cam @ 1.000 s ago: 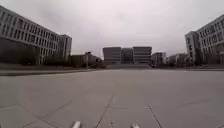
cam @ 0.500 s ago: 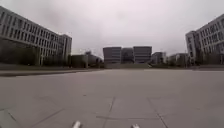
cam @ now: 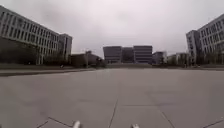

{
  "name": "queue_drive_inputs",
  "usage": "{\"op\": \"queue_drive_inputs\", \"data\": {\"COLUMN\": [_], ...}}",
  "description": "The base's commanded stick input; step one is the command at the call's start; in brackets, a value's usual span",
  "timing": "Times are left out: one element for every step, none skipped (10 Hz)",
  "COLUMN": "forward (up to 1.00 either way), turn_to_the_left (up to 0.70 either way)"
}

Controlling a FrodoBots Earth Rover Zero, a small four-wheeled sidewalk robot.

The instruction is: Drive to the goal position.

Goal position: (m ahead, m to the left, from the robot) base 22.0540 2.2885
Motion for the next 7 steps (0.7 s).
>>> {"op": "queue_drive_inputs", "data": {"forward": [0.7, 0.7, 0.7, 0.7, 0.7, 0.7, 0.7], "turn_to_the_left": [-0.35, -0.06, 0.0, 0.0, 0.0, 0.0, 0.0]}}
